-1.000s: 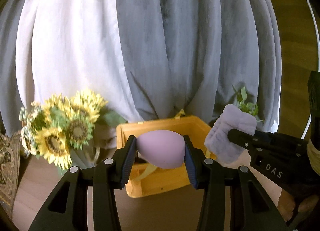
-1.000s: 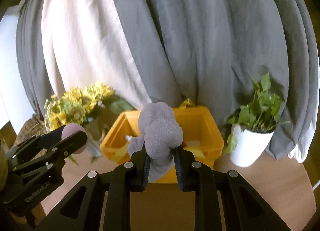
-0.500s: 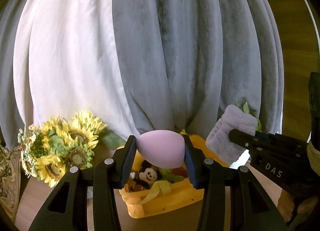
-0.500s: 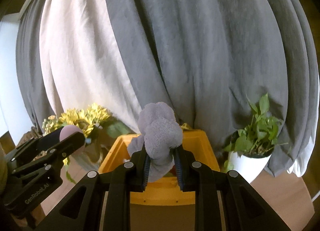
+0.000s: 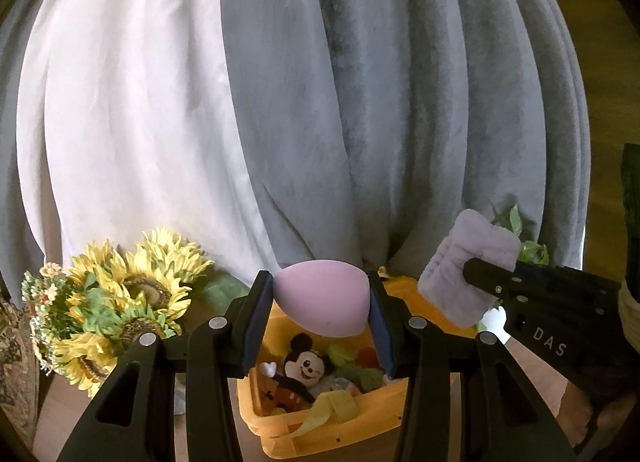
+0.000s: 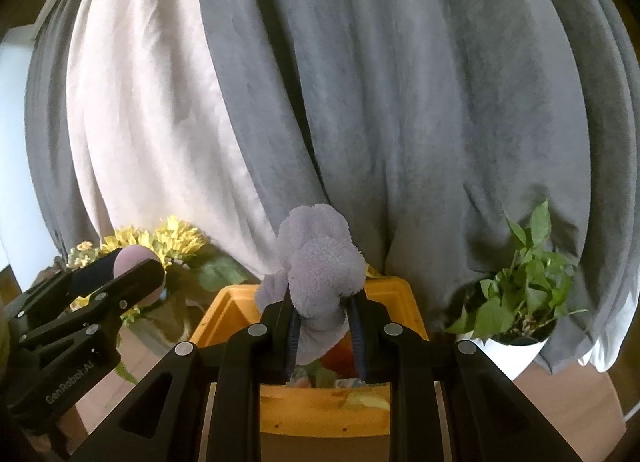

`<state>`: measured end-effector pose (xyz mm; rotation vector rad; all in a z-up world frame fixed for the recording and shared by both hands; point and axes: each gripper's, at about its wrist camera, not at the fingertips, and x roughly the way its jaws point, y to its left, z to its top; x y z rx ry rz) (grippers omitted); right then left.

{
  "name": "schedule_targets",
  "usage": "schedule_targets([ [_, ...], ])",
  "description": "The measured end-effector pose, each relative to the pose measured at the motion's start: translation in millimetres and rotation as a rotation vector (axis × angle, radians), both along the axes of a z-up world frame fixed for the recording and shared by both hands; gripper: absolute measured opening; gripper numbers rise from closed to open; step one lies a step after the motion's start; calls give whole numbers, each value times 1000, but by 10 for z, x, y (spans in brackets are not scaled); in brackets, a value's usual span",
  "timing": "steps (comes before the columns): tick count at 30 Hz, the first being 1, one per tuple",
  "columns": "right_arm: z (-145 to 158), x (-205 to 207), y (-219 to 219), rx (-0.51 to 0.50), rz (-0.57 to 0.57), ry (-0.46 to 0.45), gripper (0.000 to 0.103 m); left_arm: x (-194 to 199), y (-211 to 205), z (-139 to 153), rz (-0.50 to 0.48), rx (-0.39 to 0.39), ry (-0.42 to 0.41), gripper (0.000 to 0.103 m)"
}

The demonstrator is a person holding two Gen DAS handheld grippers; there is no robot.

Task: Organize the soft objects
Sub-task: 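Lift the sponge and towel over the orange crate with both grippers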

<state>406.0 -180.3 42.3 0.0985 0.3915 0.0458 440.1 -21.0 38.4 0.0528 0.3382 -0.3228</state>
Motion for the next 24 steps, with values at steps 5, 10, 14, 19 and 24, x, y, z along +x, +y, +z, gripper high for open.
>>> schedule_targets([
  [5,-86,188,-29,0,0,29,23,199,-76,-100,7,17,25,45],
  [10,-201,389,-86,-5,-2,60,23,383,-151,-220,12,31,56,45],
  [14,-302,553,-133,-10,-4,87,23,516,-208,-340,16,41,87,45],
  [19,-449,734,-183,-11,-4,124,23,690,-266,-490,18,49,133,45],
  [24,-595,882,-213,-14,-3,166,24,813,-326,-658,9,56,179,45],
])
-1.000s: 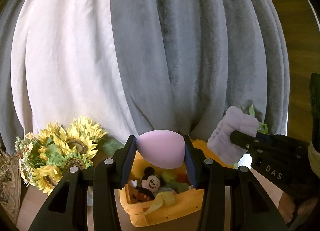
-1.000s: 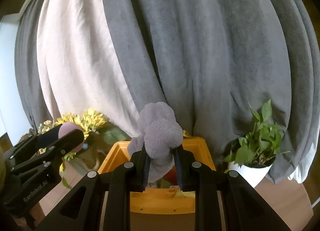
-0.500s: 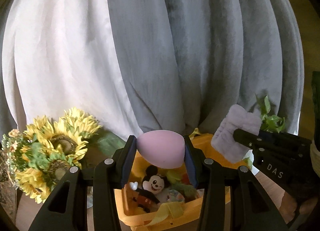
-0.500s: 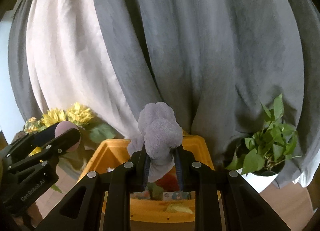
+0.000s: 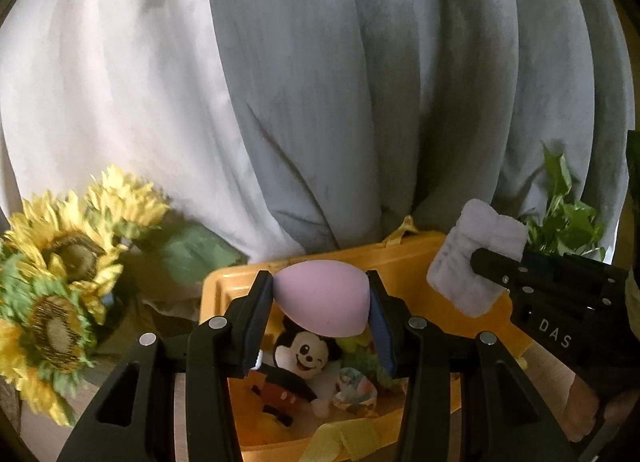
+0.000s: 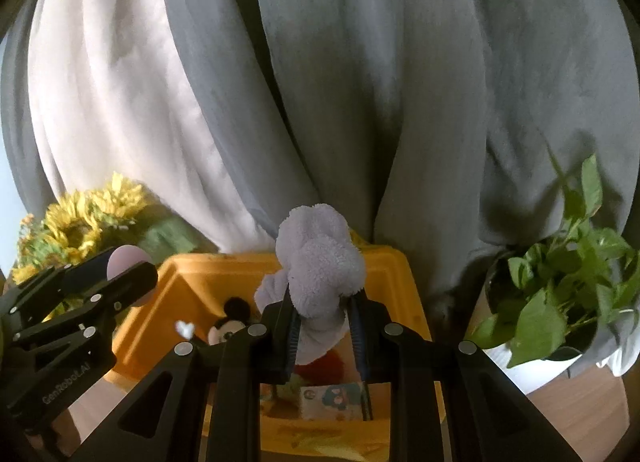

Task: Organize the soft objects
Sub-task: 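Lift the sponge and towel over the orange crate with both grippers, then open both grippers to drop the sponge and towel into the crate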

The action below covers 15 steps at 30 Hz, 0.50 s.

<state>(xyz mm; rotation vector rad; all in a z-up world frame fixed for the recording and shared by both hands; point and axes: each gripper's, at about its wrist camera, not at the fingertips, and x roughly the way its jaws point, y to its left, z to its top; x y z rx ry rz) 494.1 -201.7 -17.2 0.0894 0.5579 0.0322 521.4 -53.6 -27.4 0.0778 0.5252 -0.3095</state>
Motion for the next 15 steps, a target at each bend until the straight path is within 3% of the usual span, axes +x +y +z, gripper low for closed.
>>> schedule_targets([
  [12,-329,231,-71,6,-4,118,26,296,-162,-354,-39,33,115,47],
  [15,-382,261,-102,10,-16,137,27,324,-166,-404,-31,39,131,53],
])
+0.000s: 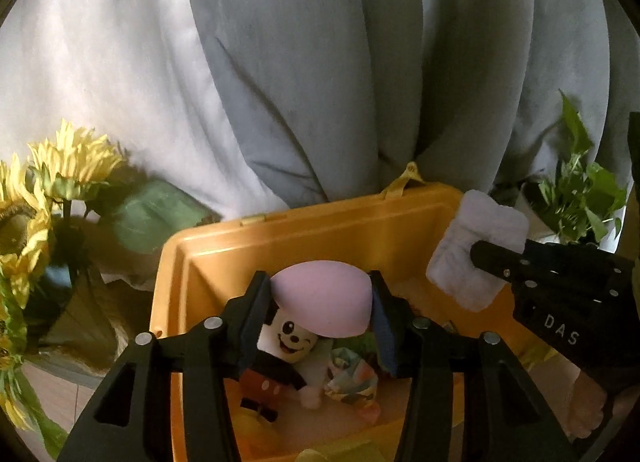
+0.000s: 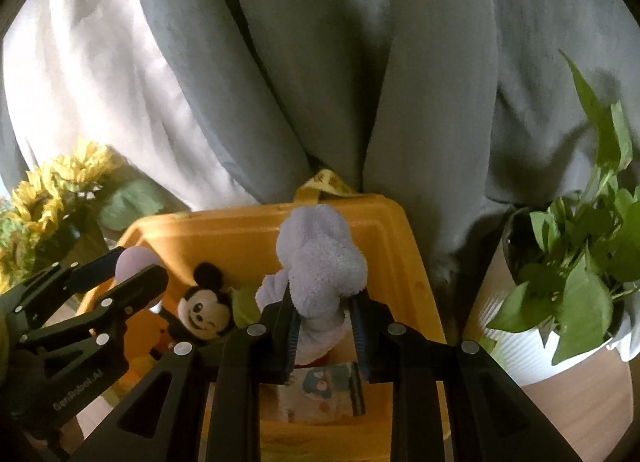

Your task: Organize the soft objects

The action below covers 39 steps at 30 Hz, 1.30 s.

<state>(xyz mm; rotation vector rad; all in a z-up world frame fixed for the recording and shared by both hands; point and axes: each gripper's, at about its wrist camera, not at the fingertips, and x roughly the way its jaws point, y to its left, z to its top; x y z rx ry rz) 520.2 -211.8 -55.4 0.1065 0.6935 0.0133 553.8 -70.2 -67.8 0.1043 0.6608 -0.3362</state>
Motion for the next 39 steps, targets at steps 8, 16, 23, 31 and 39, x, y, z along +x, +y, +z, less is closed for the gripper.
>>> schedule_targets([
  [8,-19,-2,-32,-7,-25,4,53,-58,22,13,37,11,-15,71],
  [16,73,-193,-12,-17,-41,-13,54,-350,191,229,103,17,-68,83],
  [23,276,-626,34,-17,-74,-66,66,-749,368,489,134,14,-130,91],
  [31,566,-1234,61,-27,-125,-136,76,-1309,467,798,141,-5,-214,99],
  [39,862,-1842,132,-57,-158,-201,81,-1817,558,999,147,-21,-257,102],
])
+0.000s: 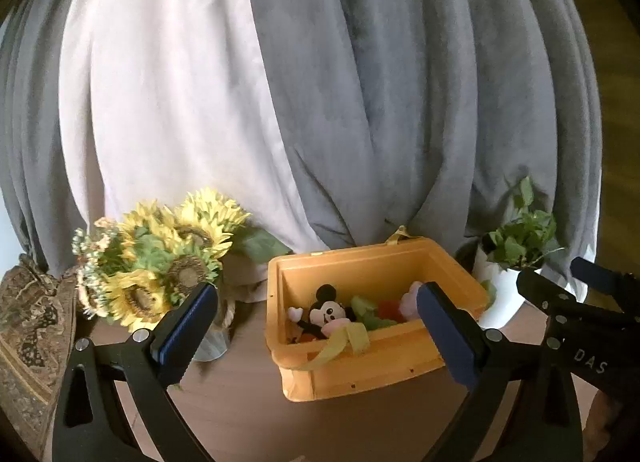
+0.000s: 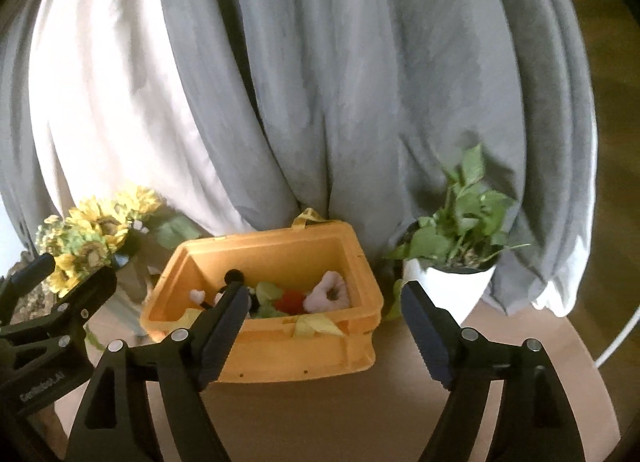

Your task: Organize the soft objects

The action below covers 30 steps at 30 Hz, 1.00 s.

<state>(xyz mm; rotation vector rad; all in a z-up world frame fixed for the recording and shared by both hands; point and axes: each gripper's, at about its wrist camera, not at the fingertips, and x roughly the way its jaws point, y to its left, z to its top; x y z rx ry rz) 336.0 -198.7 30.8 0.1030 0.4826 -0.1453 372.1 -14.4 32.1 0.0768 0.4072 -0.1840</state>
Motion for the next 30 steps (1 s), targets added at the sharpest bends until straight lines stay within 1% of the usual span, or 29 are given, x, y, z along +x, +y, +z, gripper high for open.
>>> schedule_targets([
  [2,45,-119,17,-11,-10,-15,84,-137,24,42,-1,0,-10,102],
  [9,180,-628,72,-23,-15,-51,84,-663,67,161,-3,-8,-39,102],
  [14,237,-1022,112,-18,-7,-71,85,-1083,76,211,15,-11,-54,103],
  [26,260,-1832,134,-11,11,-84,85,-1962,122,260,34,-9,-73,103],
  [30,267,-2059,138,-6,9,-86,85,-2172,133,270,34,-10,-76,103],
])
